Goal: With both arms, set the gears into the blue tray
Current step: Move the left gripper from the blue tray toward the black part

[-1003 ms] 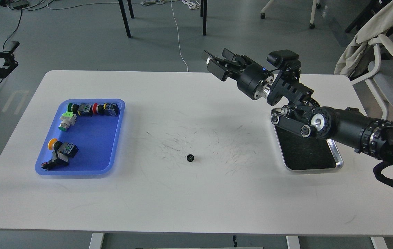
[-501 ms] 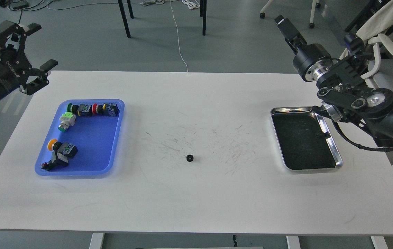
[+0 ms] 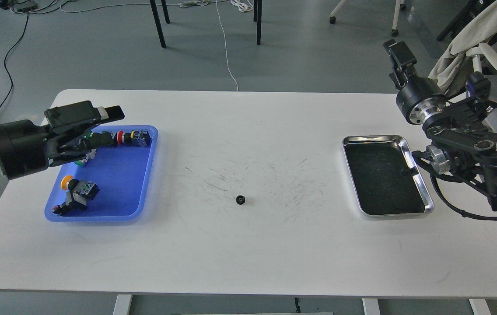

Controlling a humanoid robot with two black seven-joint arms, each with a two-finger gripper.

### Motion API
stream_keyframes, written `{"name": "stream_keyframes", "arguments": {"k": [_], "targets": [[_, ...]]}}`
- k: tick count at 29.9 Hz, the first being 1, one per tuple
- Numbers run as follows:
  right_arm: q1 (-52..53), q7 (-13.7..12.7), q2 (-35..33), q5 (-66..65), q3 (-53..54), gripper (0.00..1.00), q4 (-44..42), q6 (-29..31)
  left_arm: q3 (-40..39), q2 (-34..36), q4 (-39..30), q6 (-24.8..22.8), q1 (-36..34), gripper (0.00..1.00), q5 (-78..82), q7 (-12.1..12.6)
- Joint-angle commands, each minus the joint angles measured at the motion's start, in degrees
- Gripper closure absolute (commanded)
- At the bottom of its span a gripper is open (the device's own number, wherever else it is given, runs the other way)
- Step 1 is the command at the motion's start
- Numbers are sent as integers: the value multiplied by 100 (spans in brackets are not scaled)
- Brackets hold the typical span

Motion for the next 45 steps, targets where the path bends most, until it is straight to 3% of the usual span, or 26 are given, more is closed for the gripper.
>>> {"name": "stream_keyframes", "arguments": {"k": [1, 3, 6, 13, 19, 22, 25, 27, 35, 39, 45], "targets": [[-87, -3, -31, 4, 8, 5, 22, -30, -17, 8, -140, 365, -23, 1, 1387, -9], [-105, -3, -39, 4, 8, 5, 22, -30, -43, -1, -157, 559, -58, 1, 2092, -88], [-122, -3, -39, 4, 17, 5, 31, -39, -70, -97, -157, 683, -93, 1, 2586, -700], [-324, -21, -92, 30, 675, 5, 31, -13, 0, -265, -43, 665, -14, 2, 3174, -700], [-597, -161, -136, 267, 1203, 5, 66, -21, 26, -1002, -17, 1332, -6, 2, 3817, -700], [-615, -161, -259, 399, 1247, 5, 66, -39, -17, -1283, -25, 1377, -14, 2, 3897, -686], [-693, -170, -382, 539, 1344, 5, 66, -4, 35, -1705, 53, 1500, 12, 2, 3976, -221], [-808, -170, -409, 549, 1449, 5, 66, 14, 27, -1960, 220, 1727, 91, 1, 3976, -150], [-1203, -196, -602, 566, 1941, 5, 75, 23, 53, -2848, 923, 1878, 144, 2, 4484, -343], [-1344, -197, -751, 566, 2030, 5, 136, 23, 35, -3226, 1213, 1948, 372, 2, 5187, -700], [-1388, -197, -918, 566, 2056, 5, 145, 40, 53, -3727, 1845, 2212, 399, 5, 6041, -700]]}}
